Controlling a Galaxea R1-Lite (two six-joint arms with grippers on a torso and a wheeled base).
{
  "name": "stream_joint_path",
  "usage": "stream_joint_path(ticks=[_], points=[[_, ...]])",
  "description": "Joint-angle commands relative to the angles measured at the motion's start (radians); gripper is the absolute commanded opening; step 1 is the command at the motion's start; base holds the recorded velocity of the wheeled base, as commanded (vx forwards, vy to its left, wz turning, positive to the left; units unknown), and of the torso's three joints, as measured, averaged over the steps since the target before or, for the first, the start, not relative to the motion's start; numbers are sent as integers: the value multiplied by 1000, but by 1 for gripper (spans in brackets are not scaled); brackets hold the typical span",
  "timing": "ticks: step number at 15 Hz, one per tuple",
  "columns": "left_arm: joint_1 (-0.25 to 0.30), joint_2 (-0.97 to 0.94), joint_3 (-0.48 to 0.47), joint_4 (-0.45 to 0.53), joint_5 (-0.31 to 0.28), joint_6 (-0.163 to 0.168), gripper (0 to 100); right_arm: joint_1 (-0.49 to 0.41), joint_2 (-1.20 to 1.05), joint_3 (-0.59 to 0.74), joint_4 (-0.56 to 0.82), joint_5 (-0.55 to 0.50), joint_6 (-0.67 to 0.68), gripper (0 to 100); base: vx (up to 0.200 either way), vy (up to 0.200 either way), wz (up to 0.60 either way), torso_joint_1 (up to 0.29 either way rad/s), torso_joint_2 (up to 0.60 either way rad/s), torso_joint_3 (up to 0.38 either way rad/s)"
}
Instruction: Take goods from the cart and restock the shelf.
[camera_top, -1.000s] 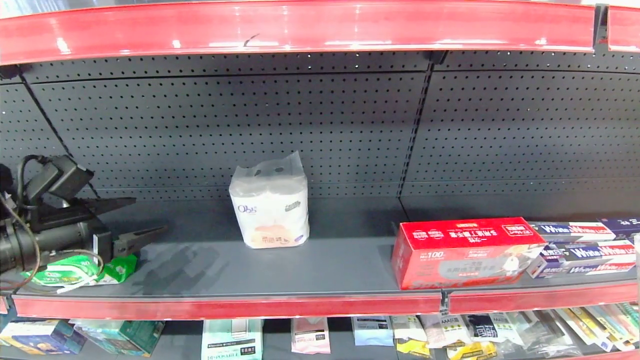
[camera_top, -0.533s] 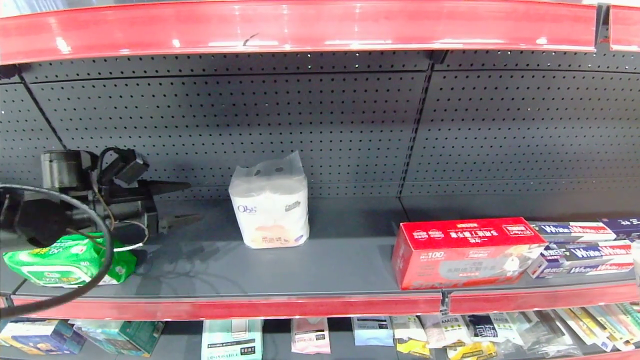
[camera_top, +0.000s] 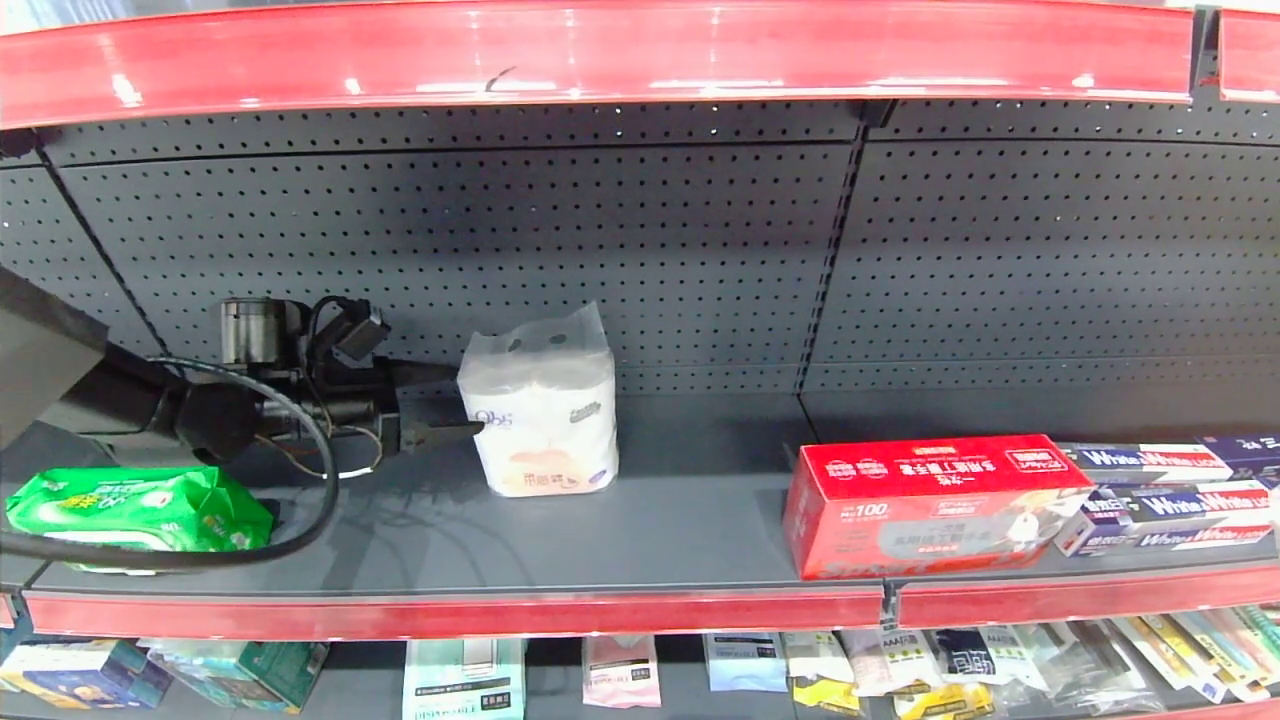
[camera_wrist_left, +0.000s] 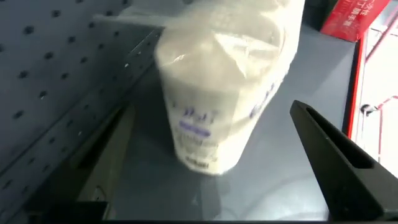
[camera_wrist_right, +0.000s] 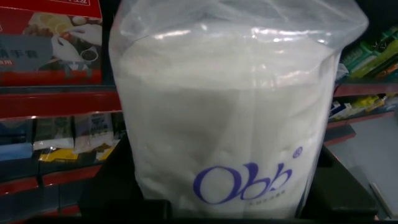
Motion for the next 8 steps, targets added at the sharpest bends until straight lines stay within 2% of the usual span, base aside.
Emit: stream_joint_path(ticks=[1,3,8], points=[[-28,23,-19,1,0,-1,100,0,-3,9,0,-1,0,0,0,0,0,0,0,0],[-54,23,-22,0,0,-21,100,0,-3,11,0,-1,0,0,0,0,0,0,0,0],[-66,77,-99,-2,-5,-26,100,0,-1,11,0,-1,0,0,0,0,0,0,0,0]])
